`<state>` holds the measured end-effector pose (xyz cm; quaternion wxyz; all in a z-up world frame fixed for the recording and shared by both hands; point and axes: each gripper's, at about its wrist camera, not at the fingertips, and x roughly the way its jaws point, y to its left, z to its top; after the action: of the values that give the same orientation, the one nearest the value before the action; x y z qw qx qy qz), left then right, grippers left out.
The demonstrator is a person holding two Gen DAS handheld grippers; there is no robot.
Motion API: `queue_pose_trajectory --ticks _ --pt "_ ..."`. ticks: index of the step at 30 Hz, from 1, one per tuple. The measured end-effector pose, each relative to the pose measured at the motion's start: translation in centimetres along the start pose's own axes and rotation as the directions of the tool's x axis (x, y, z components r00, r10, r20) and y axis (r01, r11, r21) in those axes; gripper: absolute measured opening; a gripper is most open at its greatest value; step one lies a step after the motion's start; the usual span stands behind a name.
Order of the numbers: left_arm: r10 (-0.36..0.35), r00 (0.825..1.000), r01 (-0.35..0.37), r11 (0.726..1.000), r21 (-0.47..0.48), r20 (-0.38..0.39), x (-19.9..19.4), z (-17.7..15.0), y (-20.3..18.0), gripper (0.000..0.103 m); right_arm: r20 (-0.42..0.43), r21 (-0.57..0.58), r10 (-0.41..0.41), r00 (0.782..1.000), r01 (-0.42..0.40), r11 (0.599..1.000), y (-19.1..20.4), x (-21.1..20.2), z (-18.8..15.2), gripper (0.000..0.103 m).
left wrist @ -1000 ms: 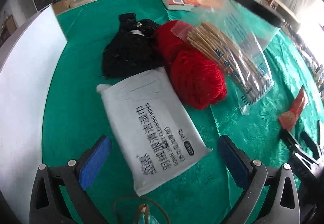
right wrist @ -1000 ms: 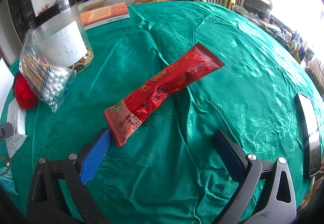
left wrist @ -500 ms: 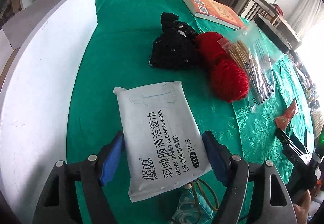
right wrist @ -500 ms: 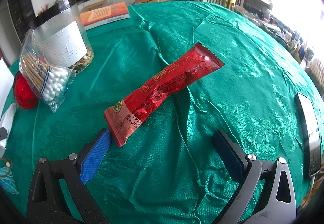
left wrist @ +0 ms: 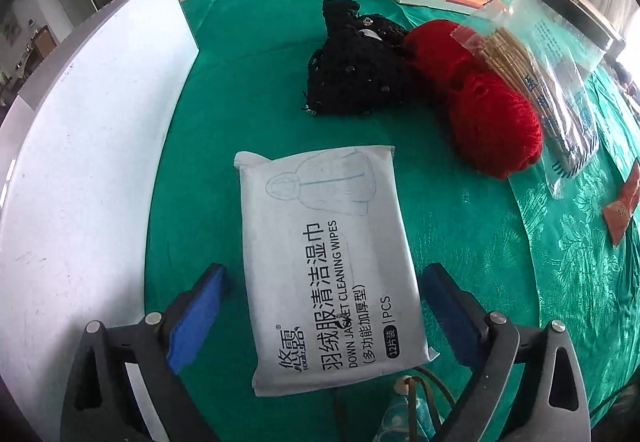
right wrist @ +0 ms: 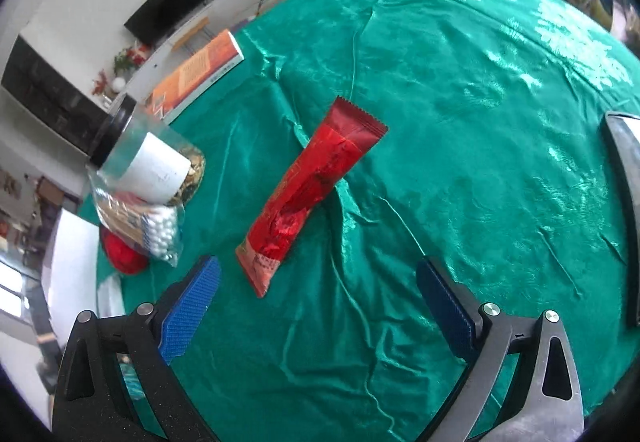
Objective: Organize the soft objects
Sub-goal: 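Grasp the red snack packet with the right gripper while the left lifts the wipes pack, then carry the wipes pack and red packet into the white box and release both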
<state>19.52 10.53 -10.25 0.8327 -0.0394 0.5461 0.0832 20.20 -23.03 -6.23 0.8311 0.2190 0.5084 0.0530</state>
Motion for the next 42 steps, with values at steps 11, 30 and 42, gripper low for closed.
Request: queue_pose_trajectory --ticks 11,30,42 --pt "-0.249 0.957 0.266 0.958 -0.111 0.149 -4.9 -1.5 2.6 0.066 0.007 -0.151 -0.079 0.997 0.079 0.985 3.8 1.2 1.8 0.017" --pt "0.138 0.937 -0.028 0.945 -0.325 0.320 -20.2 -10.7 23.2 0.085 -0.294 -0.627 0.453 0.841 -0.528 0.573 35.2 -9.1 -16.1 0.023" --pt "0.047 0.917 0.084 0.948 -0.306 0.397 -17.8 -11.3 20.3 0.094 -0.110 -0.591 0.327 0.939 -0.326 0.738 23.6 -4.1 -15.4 0.082"
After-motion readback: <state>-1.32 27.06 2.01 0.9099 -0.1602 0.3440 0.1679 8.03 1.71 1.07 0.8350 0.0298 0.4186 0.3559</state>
